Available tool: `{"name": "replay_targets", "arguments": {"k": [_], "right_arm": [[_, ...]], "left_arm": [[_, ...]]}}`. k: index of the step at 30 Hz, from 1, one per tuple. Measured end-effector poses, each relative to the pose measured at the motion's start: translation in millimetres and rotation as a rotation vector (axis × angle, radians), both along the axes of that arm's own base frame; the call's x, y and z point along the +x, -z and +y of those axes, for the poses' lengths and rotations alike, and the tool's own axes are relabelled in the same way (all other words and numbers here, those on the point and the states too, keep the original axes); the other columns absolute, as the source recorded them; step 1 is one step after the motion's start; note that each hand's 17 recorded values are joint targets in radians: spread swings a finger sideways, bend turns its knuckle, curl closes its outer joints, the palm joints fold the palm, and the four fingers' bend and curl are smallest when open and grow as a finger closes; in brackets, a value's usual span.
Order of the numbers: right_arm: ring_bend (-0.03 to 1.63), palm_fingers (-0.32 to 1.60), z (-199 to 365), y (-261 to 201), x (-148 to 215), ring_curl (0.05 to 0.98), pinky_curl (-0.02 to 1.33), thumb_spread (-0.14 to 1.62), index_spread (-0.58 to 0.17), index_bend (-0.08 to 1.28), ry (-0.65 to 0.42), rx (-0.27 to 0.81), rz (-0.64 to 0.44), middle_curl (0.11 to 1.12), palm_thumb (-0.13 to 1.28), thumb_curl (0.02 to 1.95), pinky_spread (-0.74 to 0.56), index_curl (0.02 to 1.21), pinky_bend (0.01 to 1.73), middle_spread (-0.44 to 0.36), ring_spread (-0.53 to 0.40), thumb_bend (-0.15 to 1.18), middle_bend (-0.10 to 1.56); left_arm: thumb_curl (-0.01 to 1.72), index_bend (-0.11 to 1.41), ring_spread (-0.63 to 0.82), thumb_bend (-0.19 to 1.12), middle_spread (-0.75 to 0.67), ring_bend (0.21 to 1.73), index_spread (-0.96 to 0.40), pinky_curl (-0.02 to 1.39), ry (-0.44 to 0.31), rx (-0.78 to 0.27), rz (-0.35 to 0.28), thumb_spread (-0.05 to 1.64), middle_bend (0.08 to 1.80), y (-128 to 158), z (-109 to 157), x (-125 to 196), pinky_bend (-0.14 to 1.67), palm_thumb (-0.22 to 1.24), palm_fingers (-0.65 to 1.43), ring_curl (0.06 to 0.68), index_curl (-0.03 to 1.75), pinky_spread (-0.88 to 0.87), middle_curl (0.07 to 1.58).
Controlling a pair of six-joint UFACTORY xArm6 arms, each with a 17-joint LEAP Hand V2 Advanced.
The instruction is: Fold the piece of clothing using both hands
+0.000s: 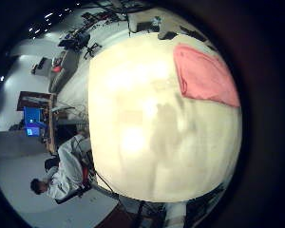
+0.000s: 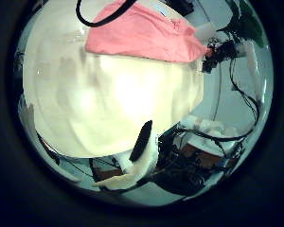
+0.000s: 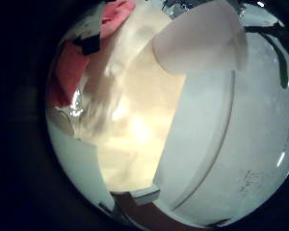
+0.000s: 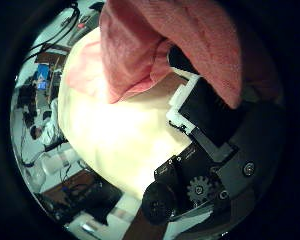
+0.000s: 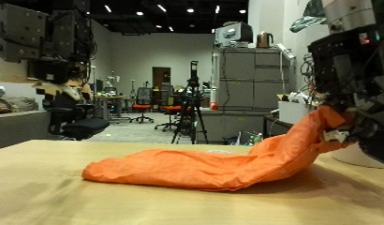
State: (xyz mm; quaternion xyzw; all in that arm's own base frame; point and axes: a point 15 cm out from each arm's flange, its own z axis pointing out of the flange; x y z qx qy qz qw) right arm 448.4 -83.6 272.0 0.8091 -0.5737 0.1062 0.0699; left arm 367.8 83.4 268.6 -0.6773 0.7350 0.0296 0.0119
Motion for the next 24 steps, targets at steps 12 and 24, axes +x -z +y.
{"name": "replay_targets", "arguments": {"k": [12, 24], "right_arm": [[1.30, 1.15, 18.5, -55.6, -20.2, 0.607, 0.65, 1.00, -0.361, 0.89, -0.061, -0.012, -0.060, 0.78, 1.08, 0.55, -0.36, 0.97, 1.21, -0.166, -0.234, -0.02, 1.19], [1.31, 1.15, 126.2, -80.7, 19.2, 0.594, 0.63, 1.01, -0.355, 0.86, -0.246, 0.011, -0.129, 0.78, 1.03, 0.56, -0.37, 1.04, 1.22, -0.160, -0.231, -0.02, 1.20]], "left_arm": [[0.27, 0.18, 0.54, -0.02, 0.31, 0.39, 0.03, 0.32, 0.046, -0.041, 0.027, 1.14, 0.18, 15.4, -31.0, -4.4, 0.23, 0.20, 0.00, 0.228, 0.34, 0.52, 0.27], [0.26, 0.17, 0.53, -0.02, 0.31, 0.40, 0.04, 0.32, 0.056, -0.063, 0.010, 1.16, 0.18, 25.2, -47.2, -10.2, 0.23, 0.22, 0.00, 0.229, 0.34, 0.52, 0.27]]}}
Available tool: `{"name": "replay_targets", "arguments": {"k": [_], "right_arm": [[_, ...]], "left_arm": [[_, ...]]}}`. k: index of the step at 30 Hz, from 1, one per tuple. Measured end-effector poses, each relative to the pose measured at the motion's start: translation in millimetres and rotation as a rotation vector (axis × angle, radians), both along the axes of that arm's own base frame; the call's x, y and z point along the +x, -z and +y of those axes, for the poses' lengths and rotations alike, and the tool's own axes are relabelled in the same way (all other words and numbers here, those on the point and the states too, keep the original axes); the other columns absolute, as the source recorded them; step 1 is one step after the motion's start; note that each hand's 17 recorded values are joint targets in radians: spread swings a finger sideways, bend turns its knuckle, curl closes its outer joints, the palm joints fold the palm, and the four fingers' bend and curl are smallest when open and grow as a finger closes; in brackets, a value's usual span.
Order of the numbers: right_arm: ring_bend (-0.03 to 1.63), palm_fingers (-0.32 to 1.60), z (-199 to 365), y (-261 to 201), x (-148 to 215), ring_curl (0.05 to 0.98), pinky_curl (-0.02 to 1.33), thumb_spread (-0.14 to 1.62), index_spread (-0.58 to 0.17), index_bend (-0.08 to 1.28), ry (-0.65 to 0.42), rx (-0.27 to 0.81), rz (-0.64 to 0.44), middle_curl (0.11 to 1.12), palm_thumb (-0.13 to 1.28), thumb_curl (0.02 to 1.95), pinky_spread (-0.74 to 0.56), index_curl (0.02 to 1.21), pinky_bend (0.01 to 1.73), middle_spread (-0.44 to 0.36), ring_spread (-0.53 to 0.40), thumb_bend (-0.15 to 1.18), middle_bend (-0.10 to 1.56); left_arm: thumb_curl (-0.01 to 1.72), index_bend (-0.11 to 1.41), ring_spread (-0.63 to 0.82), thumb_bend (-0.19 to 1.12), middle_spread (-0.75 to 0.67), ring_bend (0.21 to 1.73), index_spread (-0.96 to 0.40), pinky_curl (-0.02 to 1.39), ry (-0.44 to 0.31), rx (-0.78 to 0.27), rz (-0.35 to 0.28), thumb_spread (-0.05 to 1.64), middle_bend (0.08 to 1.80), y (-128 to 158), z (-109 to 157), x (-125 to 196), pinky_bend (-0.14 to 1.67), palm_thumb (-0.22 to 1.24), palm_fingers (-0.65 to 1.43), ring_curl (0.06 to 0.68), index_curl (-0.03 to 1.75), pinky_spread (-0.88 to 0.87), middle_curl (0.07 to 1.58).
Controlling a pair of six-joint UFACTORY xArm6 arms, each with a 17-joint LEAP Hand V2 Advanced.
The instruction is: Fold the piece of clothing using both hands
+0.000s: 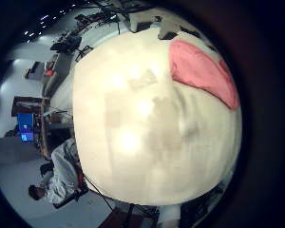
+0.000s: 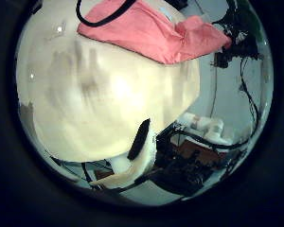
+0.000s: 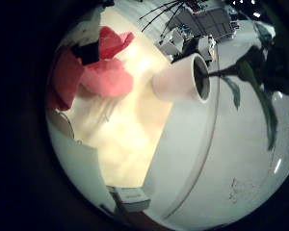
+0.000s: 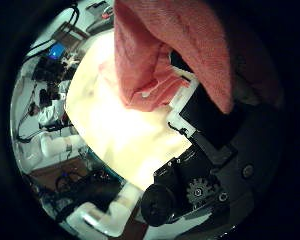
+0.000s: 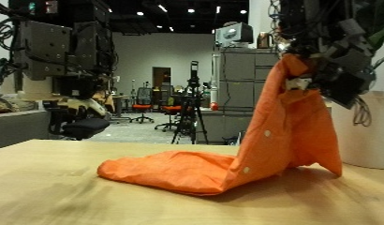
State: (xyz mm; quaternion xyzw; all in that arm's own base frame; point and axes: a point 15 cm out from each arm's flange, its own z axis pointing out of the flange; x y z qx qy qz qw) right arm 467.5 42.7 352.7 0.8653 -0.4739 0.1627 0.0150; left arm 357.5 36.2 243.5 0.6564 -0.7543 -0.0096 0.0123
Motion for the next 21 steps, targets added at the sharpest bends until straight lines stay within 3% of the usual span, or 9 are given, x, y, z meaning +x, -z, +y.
{"name": "replay_targets", "arguments": {"k": [11, 21], "right_arm": [[1.31, 1.15, 136.9, 1.5, 47.1, 0.579, 0.62, 1.01, -0.354, 0.82, -0.205, 0.001, -0.016, 0.77, 1.00, 0.54, -0.37, 1.08, 1.21, -0.159, -0.226, -0.02, 1.20], [1.29, 1.13, 286.5, 45.5, 77.6, 0.562, 0.60, 1.14, -0.363, 0.79, -0.451, -0.120, -0.054, 0.75, 0.92, 0.46, -0.41, 1.08, 1.18, -0.169, -0.240, -0.02, 1.16]], "left_arm": [[0.26, 0.18, 0.53, -0.02, 0.29, 0.40, 0.05, 0.32, -0.068, -0.034, 0.010, 1.16, 0.18, 11.0, 38.9, -30.2, 0.23, 0.22, 0.01, 0.227, 0.34, 0.52, 0.28], [0.26, 0.18, 0.52, -0.02, 0.28, 0.40, 0.03, 0.32, -0.168, -0.070, -0.050, 1.17, 0.18, 8.5, 84.1, -74.8, 0.23, 0.22, 0.03, 0.228, 0.34, 0.50, 0.28]]}}
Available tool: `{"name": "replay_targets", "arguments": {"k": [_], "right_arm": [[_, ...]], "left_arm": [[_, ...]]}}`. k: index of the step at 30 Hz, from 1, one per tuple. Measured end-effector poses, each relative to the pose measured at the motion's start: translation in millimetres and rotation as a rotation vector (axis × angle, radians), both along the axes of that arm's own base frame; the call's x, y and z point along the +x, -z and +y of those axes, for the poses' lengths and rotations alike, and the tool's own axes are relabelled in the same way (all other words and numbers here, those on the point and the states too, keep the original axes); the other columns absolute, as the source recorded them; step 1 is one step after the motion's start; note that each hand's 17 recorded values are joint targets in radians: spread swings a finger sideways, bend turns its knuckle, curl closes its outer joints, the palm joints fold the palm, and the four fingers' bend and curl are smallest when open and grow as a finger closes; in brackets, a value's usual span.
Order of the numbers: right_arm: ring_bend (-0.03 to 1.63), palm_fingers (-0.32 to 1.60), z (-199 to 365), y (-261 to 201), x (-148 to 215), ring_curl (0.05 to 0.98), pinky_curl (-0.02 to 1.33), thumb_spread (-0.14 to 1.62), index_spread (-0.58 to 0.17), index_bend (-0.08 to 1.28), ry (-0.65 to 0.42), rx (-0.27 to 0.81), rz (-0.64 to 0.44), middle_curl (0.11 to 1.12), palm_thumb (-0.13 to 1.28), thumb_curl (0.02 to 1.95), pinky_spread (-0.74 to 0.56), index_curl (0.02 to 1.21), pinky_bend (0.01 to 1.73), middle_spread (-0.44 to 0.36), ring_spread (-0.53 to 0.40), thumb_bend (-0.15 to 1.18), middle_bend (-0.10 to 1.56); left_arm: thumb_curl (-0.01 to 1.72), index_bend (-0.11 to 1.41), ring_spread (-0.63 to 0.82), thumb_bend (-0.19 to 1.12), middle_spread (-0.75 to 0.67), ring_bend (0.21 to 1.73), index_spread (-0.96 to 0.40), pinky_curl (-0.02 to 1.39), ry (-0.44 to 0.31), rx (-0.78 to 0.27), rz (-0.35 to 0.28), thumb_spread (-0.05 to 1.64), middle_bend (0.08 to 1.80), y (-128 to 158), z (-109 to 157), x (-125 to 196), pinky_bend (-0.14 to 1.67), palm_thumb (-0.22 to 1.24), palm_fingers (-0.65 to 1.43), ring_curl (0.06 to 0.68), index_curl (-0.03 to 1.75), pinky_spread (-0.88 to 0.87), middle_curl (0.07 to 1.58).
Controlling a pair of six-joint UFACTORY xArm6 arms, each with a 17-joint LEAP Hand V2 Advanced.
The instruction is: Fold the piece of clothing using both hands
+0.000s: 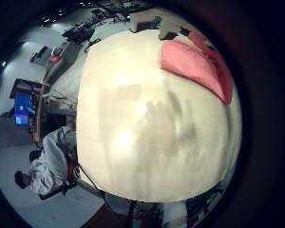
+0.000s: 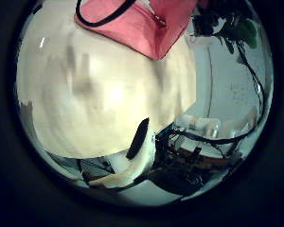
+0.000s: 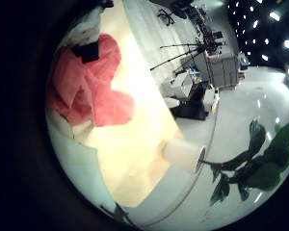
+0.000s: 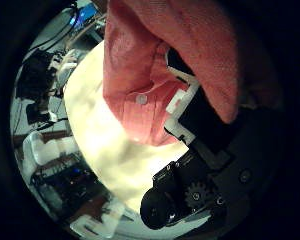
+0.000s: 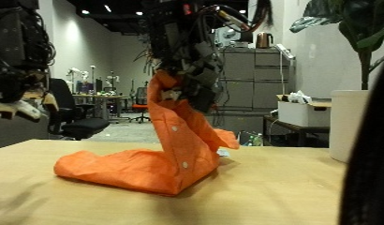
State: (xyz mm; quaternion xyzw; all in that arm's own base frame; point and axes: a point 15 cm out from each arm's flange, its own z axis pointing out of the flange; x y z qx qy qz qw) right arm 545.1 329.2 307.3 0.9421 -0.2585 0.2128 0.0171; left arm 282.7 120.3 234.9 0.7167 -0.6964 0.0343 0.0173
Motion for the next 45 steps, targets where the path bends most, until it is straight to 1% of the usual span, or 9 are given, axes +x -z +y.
{"name": "replay_targets", "arguments": {"k": [15, 21, 25, 27, 30, 33, 36, 39, 45], "right_arm": [[1.07, 0.61, 53.4, 26.3, 26.0, 0.483, 0.48, 1.27, -0.480, 0.54, -0.038, 0.220, -0.031, 0.63, 0.92, 0.42, -0.63, 0.96, 1.10, -0.345, -0.396, -0.01, 0.72], [1.02, 0.73, 60.7, 0.3, 12.1, 0.435, 0.41, 1.22, -0.509, 0.42, -0.076, 0.343, 0.044, 0.66, 0.94, 0.44, -0.56, 0.90, 0.97, -0.435, -0.451, -0.01, 0.89], [1.00, 0.55, 67.3, 3.5, -12.4, 0.447, 0.42, 1.22, -0.469, 0.38, -0.106, 0.340, 0.126, 0.66, 0.92, 0.45, -0.52, 0.91, 0.99, -0.336, -0.534, -0.01, 0.81], [1.06, 0.48, 74.0, 2.7, -18.7, 0.465, 0.42, 1.21, -0.477, 0.35, -0.136, 0.333, 0.130, 0.60, 0.91, 0.45, -0.51, 0.88, 1.03, -0.336, -0.443, -0.02, 0.60], [0.82, 0.43, 86.9, 4.1, -29.8, 0.402, 0.43, 1.21, -0.469, 0.35, -0.168, 0.325, 0.138, 0.60, 0.90, 0.45, -0.49, 0.84, 1.11, -0.305, -0.411, -0.02, 0.65], [1.12, 0.60, 113.2, 10.3, -48.1, 0.453, 0.35, 1.20, -0.447, 0.23, -0.221, 0.316, 0.143, 0.62, 0.90, 0.45, -0.44, 0.78, 0.84, -0.268, -0.481, -0.02, 0.73], [1.11, 0.60, 119.4, 12.6, -49.7, 0.474, 0.33, 1.19, -0.430, 0.21, -0.241, 0.315, 0.138, 0.62, 0.90, 0.46, -0.49, 0.77, 0.88, -0.248, -0.411, -0.01, 0.69], [0.80, 0.13, 141.0, 17.6, -52.1, 0.415, 0.33, 1.19, -0.455, 0.38, -0.282, 0.330, 0.109, 0.55, 0.88, 0.45, -0.24, 0.79, 0.78, -0.238, -0.308, -0.02, 0.50], [0.66, 0.04, 171.9, 25.2, -46.8, 0.320, 0.29, 1.18, -0.460, 0.18, -0.347, 0.355, 0.033, 0.44, 0.81, 0.45, 0.15, 0.60, 0.84, -0.120, -0.061, -0.03, 0.31]], "left_arm": [[0.26, 0.18, 0.51, -0.02, 0.27, 0.41, 0.03, 0.32, -0.041, -0.020, 0.013, 1.17, 0.18, 8.5, 9.2, -19.5, 0.23, 0.23, 0.03, 0.226, 0.34, 0.50, 0.28], [0.27, 0.18, 0.51, -0.02, 0.27, 0.41, 0.03, 0.32, -0.043, -0.021, 0.014, 1.17, 0.18, 8.3, 9.6, -19.9, 0.23, 0.23, 0.03, 0.227, 0.34, 0.50, 0.28], [0.27, 0.18, 0.50, -0.02, 0.27, 0.41, 0.02, 0.32, -0.044, -0.025, 0.024, 1.17, 0.18, 11.1, 7.6, -23.6, 0.23, 0.23, 0.03, 0.228, 0.34, 0.50, 0.28], [0.27, 0.18, 0.50, -0.02, 0.27, 0.41, 0.02, 0.32, -0.053, -0.024, 0.019, 1.17, 0.18, 9.7, 8.7, -25.2, 0.23, 0.23, 0.03, 0.228, 0.34, 0.50, 0.28], [0.27, 0.18, 0.50, -0.02, 0.27, 0.41, 0.02, 0.32, -0.056, -0.024, 0.026, 1.17, 0.18, 10.7, 6.0, -27.0, 0.23, 0.23, 0.03, 0.228, 0.34, 0.50, 0.28], [0.27, 0.18, 0.50, -0.02, 0.27, 0.41, 0.02, 0.32, -0.053, -0.020, 0.024, 1.17, 0.18, 9.9, 7.4, -28.9, 0.23, 0.23, 0.03, 0.228, 0.34, 0.50, 0.28], [0.27, 0.18, 0.50, -0.02, 0.27, 0.41, 0.02, 0.32, -0.072, -0.022, 0.019, 1.17, 0.18, 7.1, 8.3, -36.0, 0.23, 0.23, 0.03, 0.228, 0.34, 0.50, 0.28], [0.27, 0.18, 0.50, -0.02, 0.27, 0.41, 0.02, 0.32, -0.069, -0.019, 0.019, 1.17, 0.18, 7.2, 7.9, -37.9, 0.23, 0.23, 0.03, 0.228, 0.34, 0.50, 0.28], [0.26, 0.18, 0.50, -0.02, 0.27, 0.41, 0.02, 0.32, -0.070, -0.019, 0.020, 1.17, 0.18, 8.9, 3.4, -44.8, 0.23, 0.24, 0.04, 0.227, 0.34, 0.50, 0.28]]}}
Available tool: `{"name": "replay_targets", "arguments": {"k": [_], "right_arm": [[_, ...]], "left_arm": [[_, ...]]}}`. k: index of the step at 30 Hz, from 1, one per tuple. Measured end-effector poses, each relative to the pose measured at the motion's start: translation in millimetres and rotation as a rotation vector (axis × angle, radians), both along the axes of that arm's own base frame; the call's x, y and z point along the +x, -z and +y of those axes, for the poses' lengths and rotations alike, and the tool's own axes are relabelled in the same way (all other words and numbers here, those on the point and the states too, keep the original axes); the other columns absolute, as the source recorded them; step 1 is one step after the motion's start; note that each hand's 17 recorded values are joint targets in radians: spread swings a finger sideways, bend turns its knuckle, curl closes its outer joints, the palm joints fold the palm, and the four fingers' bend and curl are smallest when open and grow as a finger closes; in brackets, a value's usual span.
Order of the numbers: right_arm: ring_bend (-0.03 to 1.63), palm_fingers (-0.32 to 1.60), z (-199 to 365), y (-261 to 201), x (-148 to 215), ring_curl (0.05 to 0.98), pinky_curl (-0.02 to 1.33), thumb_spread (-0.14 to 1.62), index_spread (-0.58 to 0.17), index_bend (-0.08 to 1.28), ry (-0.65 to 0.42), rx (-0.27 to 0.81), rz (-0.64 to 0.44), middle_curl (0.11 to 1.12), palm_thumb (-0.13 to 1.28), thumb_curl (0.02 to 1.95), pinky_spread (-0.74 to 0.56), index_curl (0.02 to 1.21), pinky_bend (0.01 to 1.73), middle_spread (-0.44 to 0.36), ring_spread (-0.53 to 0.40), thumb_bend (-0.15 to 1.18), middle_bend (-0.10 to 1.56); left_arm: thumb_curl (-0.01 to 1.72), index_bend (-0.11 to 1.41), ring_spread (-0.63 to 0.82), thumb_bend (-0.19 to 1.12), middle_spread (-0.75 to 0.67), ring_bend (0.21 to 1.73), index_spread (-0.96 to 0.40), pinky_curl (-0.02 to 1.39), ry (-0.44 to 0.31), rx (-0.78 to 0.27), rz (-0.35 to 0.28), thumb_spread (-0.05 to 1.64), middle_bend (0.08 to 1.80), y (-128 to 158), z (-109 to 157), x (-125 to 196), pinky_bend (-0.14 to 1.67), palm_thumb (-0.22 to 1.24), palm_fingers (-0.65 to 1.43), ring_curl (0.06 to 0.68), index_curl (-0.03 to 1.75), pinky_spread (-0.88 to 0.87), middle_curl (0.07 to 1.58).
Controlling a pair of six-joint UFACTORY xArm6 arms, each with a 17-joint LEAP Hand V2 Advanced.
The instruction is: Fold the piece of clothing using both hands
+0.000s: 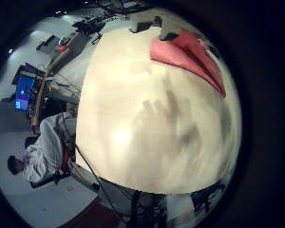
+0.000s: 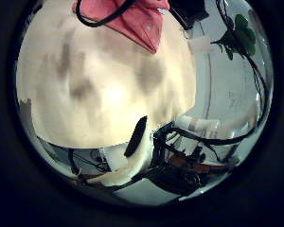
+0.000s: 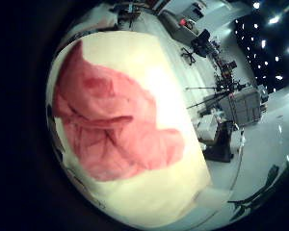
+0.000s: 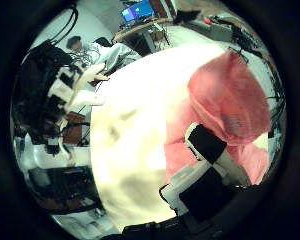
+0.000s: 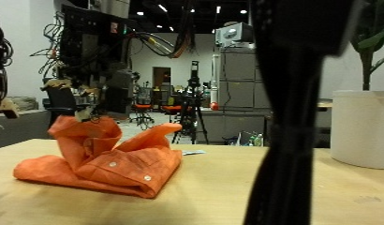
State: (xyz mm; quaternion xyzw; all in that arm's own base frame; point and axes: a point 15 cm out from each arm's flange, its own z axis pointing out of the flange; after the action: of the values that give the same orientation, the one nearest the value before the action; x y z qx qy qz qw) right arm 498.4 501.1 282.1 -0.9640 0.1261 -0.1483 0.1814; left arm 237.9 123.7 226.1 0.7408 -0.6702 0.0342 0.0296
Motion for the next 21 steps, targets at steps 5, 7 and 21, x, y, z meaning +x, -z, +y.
{"name": "replay_targets", "arguments": {"k": [5, 7, 21], "right_arm": [[0.66, -0.06, -5.2, -9.6, 11.3, 0.303, 0.30, 1.13, -0.456, 0.10, 0.006, 0.008, -0.037, 0.40, 0.65, 0.40, 0.31, 0.46, 0.89, -0.023, 0.105, -0.07, 0.23], [0.65, -0.06, -5.7, -19.4, 12.8, 0.294, 0.29, 1.10, -0.459, 0.11, 0.009, 0.022, -0.049, 0.39, 0.54, 0.37, 0.36, 0.42, 0.89, 0.006, 0.155, -0.08, 0.21], [0.59, -0.04, -113.8, -144.5, 44.3, 0.259, 0.26, 0.96, -0.450, 0.14, 0.198, 0.134, -0.060, 0.33, 0.15, 0.28, 0.47, 0.26, 0.83, 0.102, 0.274, -0.03, 0.19]], "left_arm": [[0.26, 0.18, 0.50, -0.02, 0.27, 0.41, 0.02, 0.33, -0.022, 0.001, -0.005, 1.16, 0.18, -0.6, -1.5, -7.1, 0.23, 0.24, 0.04, 0.227, 0.34, 0.49, 0.28], [0.26, 0.18, 0.50, -0.02, 0.27, 0.41, 0.02, 0.32, -0.003, 0.001, -0.001, 1.16, 0.18, 1.1, -7.1, -5.9, 0.23, 0.24, 0.04, 0.227, 0.34, 0.49, 0.28], [0.26, 0.18, 0.50, -0.02, 0.26, 0.41, 0.01, 0.32, 0.022, 0.021, -0.038, 1.16, 0.18, -20.6, -25.2, 9.6, 0.22, 0.24, 0.06, 0.227, 0.35, 0.50, 0.28]]}}
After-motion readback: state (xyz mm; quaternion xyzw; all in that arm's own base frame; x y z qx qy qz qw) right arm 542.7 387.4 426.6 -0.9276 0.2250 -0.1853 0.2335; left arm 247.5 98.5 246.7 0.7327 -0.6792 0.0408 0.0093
